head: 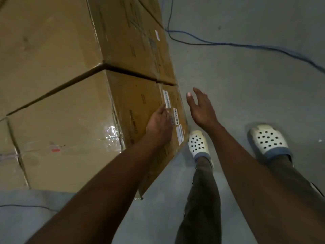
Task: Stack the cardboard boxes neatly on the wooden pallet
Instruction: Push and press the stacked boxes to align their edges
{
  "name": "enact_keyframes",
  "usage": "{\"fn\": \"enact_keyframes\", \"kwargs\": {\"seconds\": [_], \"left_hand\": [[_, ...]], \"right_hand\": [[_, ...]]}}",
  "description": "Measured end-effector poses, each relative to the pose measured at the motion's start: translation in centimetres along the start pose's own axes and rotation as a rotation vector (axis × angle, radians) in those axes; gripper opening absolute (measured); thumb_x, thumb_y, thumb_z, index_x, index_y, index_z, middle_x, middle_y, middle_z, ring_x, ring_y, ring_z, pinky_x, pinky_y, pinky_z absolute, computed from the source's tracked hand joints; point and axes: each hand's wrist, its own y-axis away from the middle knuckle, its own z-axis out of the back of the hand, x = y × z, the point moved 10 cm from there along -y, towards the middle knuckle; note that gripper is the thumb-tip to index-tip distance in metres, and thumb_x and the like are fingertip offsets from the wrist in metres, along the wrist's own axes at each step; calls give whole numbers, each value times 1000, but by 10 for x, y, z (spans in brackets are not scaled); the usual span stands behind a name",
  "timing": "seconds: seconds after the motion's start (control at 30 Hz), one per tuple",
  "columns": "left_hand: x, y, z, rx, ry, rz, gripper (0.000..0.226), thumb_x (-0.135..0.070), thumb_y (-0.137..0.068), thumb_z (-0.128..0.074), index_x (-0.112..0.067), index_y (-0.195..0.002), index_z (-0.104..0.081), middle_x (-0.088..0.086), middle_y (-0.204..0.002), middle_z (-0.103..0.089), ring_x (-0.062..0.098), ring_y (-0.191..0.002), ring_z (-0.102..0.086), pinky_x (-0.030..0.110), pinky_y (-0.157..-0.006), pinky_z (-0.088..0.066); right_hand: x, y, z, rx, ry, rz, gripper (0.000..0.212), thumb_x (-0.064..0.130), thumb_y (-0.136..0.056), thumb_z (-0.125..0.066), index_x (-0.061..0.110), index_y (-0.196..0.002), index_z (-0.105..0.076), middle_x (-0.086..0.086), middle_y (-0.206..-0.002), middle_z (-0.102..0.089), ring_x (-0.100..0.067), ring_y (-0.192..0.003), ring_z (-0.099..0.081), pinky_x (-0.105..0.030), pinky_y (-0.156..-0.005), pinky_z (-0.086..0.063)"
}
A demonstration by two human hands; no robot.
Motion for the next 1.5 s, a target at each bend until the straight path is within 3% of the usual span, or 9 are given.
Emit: {"fn": "enact_keyframes", "kwargs": {"seconds": [0.2,0.5,0.63,0.8,0.97,1.13,1.27,1.37,1.5], "left_hand": [[6,-7,-1,-41,55,42,79,-62,-100,-21,-13,-162,-13,17,-168,-13,37,-156,-1,59,-121,9],[29,-18,13,22,92,13,77,-67,-98,-23,-20,-159,-31,12,-166,-25,37,-156,-6,65,-115,17],[80,-27,41,-78,-51,47,71,-58,-104,-24,-12,-158,-27,14,-167,-19,37,-156,-4,64,-120,10],[149,-60,46,-129,16,206,77,-60,-104,-12,-11,-162,-1,13,-169,5,33,-156,9,57,-123,10],[137,-75,16,96,-45,189,87,-70,-99,-4,-10,-162,-5,17,-169,-1,35,-156,8,55,-121,15],[138,-73,17,123,4,159,89,-72,-99,-6,-9,-161,-10,19,-168,-6,39,-155,6,57,-120,15],[138,-64,31,34,428,71,80,-65,-103,-14,-9,-152,-42,17,-159,-37,34,-151,-26,53,-124,-10],[171,-53,68,-127,965,104,71,-59,-105,-21,-10,-155,-33,15,-160,-35,32,-149,-29,47,-121,-24],[259,-53,116,-381,769,272,71,-57,-105,-25,-8,-156,-27,16,-161,-33,33,-151,-23,51,-124,-15]], "right_hand": [[1,10,-3,35,52,-23,66,61,-103,-28,25,-159,-28,0,-166,-24,-21,-155,-10,-45,-123,-12],[18,-3,8,29,85,-21,66,61,-103,-26,23,-157,-33,1,-165,-28,-21,-155,-14,-43,-123,-13],[27,-17,1,-61,-211,-111,62,58,-105,-26,21,-151,-45,-2,-157,-42,-22,-147,-35,-35,-119,-21],[26,-40,-34,-75,-559,-317,77,71,-99,-12,25,-154,-41,0,-160,-38,-23,-147,-34,-39,-117,-24],[36,-50,-52,-79,-534,-306,82,77,-94,-11,29,-153,-42,3,-160,-38,-21,-147,-34,-43,-118,-24],[42,-53,-44,-50,-496,-344,81,75,-95,-10,27,-153,-42,1,-159,-40,-22,-147,-35,-42,-118,-24],[63,-46,-13,-69,-517,-374,78,71,-98,-10,25,-153,-41,-1,-160,-37,-24,-148,-33,-44,-119,-21],[100,-36,10,-70,-632,-329,73,64,-102,-13,21,-154,-40,-3,-161,-35,-21,-148,-31,-41,-120,-21],[157,-77,32,-96,-711,-289,73,66,-100,-17,21,-153,-42,0,-159,-38,-20,-148,-32,-40,-119,-23]]}}
